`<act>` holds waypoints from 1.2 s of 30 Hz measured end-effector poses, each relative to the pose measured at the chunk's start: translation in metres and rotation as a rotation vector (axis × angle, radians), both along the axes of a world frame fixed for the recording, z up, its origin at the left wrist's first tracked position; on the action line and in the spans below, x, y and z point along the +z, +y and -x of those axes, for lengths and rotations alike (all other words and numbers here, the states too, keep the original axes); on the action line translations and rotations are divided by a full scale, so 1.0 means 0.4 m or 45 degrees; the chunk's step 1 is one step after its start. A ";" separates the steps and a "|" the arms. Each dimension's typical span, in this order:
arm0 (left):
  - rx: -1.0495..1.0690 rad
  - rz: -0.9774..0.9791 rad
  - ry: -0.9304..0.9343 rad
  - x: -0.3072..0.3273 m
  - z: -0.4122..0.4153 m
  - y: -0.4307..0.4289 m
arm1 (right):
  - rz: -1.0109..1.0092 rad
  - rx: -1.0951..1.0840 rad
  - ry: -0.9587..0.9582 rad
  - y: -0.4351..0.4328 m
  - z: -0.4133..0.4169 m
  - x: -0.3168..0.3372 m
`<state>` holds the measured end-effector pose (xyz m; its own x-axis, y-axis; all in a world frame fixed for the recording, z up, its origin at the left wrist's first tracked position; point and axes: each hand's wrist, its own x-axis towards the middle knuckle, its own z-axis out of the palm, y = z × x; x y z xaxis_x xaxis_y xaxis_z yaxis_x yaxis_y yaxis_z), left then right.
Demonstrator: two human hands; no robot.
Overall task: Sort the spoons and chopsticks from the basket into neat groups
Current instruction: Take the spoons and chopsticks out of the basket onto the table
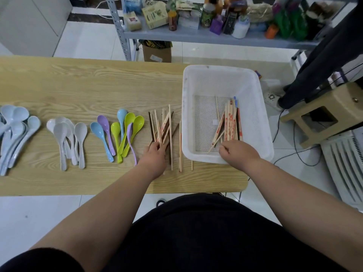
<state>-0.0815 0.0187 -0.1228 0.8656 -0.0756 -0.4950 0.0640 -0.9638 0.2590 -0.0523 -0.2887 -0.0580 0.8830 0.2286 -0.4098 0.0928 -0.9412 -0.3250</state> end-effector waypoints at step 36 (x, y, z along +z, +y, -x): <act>0.159 0.098 0.095 0.070 -0.315 -0.567 | -0.081 0.608 -0.449 -0.240 -0.080 0.012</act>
<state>0.0446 -0.2082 -0.0947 0.8318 -0.0101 -0.5551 0.2036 -0.9246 0.3219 -0.0204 -0.3848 -0.0530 0.7567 0.6485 -0.0830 0.6136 -0.7482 -0.2523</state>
